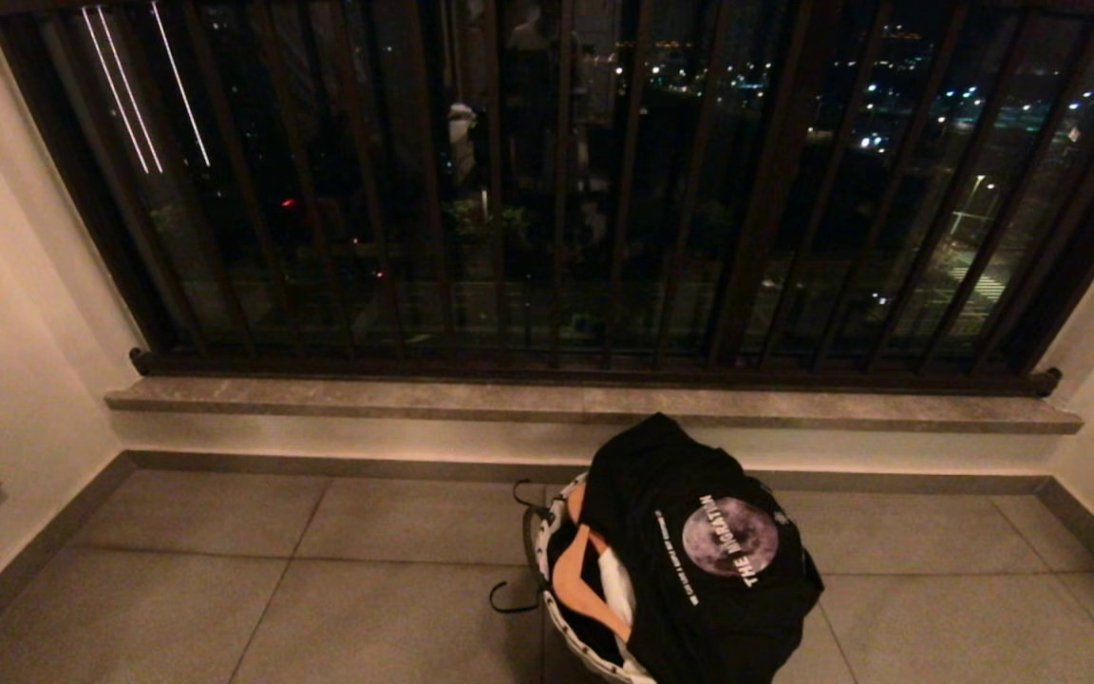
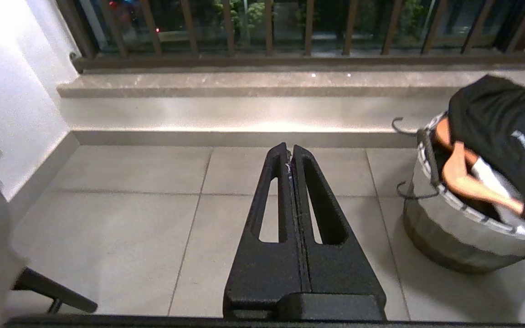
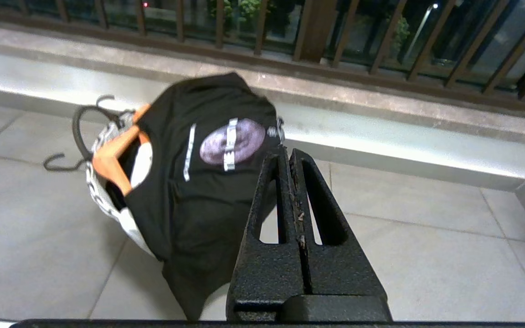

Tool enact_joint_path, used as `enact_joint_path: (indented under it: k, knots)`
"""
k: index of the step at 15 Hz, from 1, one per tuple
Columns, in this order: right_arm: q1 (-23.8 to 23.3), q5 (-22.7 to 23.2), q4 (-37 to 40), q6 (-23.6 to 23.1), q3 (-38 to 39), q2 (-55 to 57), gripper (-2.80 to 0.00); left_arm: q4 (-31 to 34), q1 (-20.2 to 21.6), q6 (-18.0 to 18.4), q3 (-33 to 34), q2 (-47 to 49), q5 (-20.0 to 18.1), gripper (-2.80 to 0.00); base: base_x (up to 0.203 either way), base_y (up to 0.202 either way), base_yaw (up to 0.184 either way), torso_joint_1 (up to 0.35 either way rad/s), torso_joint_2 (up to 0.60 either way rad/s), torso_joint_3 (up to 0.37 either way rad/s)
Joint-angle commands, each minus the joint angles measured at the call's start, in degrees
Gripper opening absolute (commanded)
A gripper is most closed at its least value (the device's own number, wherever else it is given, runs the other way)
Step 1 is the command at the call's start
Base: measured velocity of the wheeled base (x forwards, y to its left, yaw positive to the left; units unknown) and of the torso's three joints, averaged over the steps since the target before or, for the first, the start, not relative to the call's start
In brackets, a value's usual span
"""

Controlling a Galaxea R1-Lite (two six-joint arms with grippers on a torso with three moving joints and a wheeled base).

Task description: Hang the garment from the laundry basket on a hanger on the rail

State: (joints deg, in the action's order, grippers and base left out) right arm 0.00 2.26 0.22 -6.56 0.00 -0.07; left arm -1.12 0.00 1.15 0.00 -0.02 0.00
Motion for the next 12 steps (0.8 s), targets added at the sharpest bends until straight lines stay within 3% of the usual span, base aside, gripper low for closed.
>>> enact_joint_path:
  k: [1,8,12]
  knots:
    - [0.0,0.0,-0.1,-0.1,0.0,0.1,-2.80,-0.1,0.0,0.0,0.4,0.0,0.0,-2.80,0.000,0.000,0.000,-0.012,0.27,0.262]
    - [0.0,0.0,-0.1,-0.2,0.0,0.1,-2.80,-0.1,0.0,-0.4,0.4,0.0,0.1,-2.80,0.000,0.000,0.000,0.001,0.05,0.049]
    - [0.0,0.0,-0.1,-0.2,0.0,0.1,-2.80,-0.2,0.0,-0.4,0.4,0.0,0.1,-2.80,0.005,0.119,-0.004,0.002,0.00,0.005]
